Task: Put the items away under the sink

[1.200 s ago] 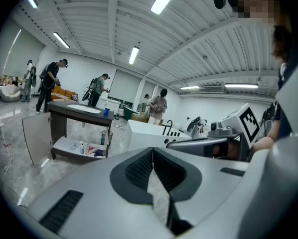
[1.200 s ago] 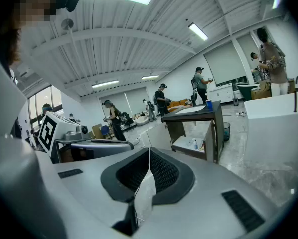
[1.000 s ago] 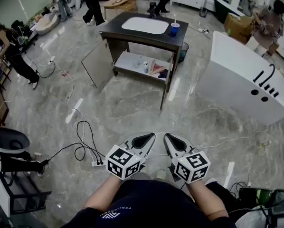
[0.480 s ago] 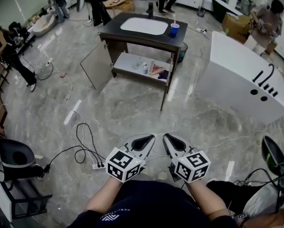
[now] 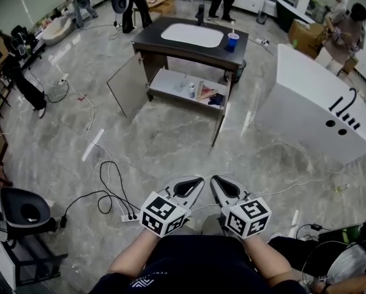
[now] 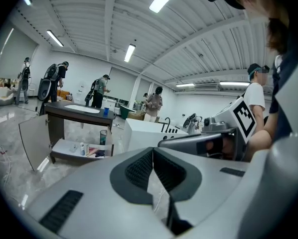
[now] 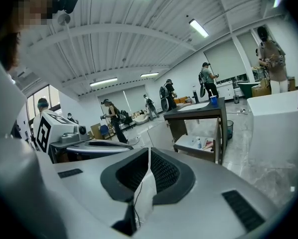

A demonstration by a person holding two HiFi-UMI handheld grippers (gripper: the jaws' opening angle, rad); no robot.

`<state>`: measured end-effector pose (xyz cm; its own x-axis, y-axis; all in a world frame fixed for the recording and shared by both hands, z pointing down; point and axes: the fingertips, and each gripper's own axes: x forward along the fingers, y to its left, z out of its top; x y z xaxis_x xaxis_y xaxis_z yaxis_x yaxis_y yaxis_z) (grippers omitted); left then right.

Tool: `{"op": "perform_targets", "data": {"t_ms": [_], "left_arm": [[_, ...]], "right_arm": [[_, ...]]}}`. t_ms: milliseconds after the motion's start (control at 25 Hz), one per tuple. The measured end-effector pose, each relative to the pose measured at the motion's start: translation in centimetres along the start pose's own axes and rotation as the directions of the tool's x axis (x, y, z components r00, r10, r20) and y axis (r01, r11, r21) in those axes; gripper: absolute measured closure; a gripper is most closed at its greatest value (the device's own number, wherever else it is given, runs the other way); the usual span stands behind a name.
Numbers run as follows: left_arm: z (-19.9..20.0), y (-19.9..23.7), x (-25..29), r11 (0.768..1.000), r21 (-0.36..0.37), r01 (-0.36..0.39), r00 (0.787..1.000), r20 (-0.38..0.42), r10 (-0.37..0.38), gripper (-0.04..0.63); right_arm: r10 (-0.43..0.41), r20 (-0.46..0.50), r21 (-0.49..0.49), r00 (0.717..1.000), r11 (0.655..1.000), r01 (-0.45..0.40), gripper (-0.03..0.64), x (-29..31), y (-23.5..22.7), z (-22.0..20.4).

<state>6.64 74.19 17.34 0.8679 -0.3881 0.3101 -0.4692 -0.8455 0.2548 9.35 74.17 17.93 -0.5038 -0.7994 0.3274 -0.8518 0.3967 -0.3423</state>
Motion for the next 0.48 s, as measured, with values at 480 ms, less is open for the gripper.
{"op": "perform_targets", "data": {"t_ms": [480], "left_arm": [[1.0, 3.8, 1.1, 1.0, -0.005, 0.001, 1.0, -0.003, -0.001, 0.584]], "right_arm": [[0.017, -0.017, -0.016, 1.0, 1.0, -0.018, 0.577, 4.7, -1.1, 2.1]]}}
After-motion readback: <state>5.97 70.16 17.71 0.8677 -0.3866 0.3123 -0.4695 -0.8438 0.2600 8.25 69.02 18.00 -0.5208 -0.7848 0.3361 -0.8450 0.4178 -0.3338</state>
